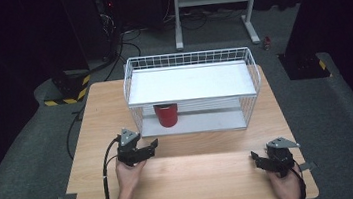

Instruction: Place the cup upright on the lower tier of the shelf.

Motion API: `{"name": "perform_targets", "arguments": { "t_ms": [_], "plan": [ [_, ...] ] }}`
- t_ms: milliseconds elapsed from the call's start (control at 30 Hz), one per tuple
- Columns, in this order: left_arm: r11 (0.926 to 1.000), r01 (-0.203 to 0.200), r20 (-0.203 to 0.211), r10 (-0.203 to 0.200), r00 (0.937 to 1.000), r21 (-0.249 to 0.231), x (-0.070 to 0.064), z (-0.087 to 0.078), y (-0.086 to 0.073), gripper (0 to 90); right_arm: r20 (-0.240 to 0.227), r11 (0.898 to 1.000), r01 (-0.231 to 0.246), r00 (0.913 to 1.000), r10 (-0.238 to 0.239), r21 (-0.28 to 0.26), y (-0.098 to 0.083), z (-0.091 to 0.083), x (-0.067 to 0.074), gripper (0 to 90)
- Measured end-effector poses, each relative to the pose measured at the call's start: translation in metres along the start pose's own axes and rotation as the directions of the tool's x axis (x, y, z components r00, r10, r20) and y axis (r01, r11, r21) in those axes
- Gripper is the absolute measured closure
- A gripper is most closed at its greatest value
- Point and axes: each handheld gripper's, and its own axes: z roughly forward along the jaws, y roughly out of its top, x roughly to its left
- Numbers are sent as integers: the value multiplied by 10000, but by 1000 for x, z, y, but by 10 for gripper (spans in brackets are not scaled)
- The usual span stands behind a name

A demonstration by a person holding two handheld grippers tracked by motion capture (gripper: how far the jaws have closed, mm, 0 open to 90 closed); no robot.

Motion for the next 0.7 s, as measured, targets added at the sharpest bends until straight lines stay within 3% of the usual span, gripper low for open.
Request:
{"name": "perform_targets", "arguments": {
  "t_ms": [233, 700],
  "plan": [
    [9999, -125, 17, 125, 9999, -73, 0, -5, -1, 226, 0, 10000, -19, 10000, 19, 7, 0, 0, 0, 304],
    [9999, 82, -127, -84, 9999, -126, 8, -20, -16, 214, -3, 10000, -17, 10000, 17, 4, 0, 0, 0, 304]
  ]
}}
